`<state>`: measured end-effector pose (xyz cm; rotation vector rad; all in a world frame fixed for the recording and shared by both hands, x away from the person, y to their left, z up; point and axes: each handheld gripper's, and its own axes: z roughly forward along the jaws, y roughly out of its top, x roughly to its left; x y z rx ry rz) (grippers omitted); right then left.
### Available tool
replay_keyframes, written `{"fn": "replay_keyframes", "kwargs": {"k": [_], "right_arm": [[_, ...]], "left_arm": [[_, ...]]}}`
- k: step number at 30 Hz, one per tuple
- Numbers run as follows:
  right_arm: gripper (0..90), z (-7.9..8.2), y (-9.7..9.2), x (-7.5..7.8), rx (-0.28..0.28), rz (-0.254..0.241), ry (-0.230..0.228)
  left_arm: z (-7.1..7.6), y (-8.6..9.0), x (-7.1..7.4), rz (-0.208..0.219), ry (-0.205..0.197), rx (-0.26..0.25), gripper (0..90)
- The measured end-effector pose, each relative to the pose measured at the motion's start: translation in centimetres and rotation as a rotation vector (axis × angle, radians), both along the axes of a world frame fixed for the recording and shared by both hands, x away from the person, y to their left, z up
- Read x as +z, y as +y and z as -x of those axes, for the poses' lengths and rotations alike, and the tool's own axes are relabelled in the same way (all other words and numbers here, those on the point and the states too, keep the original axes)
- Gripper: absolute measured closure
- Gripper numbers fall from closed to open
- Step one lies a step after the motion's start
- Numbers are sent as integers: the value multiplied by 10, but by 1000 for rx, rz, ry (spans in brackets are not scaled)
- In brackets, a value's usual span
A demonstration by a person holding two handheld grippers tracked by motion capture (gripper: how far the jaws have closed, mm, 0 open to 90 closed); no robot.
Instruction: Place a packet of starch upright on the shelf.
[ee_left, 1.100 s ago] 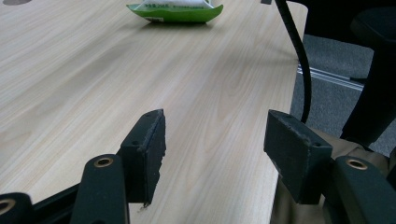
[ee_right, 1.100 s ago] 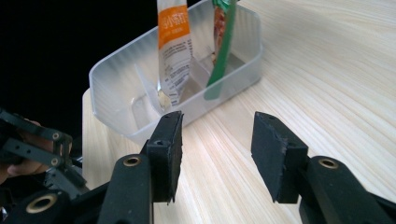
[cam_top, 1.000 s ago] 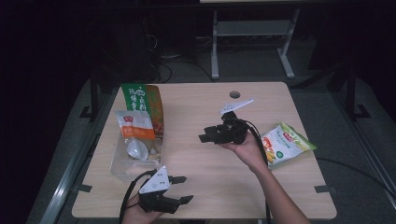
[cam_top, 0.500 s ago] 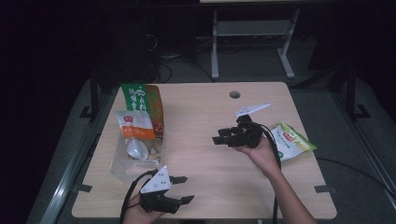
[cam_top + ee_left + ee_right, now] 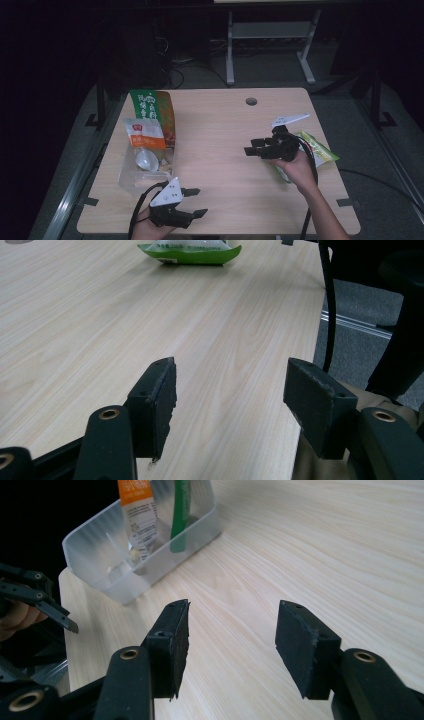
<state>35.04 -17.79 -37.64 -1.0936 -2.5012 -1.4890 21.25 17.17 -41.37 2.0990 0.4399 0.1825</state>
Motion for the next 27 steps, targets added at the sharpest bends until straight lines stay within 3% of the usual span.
{"fn": "replay_keyframes", "kwargs": {"k": [11,27], "right_arm": [[459,11,-34,-9,-59,30,17],[428,26,-79,-20,-165,66,40]], "left_arm": [[-1,0,0,-12,-1,-5,369],[-1,-2,-1,2,19,-8,368]]}}
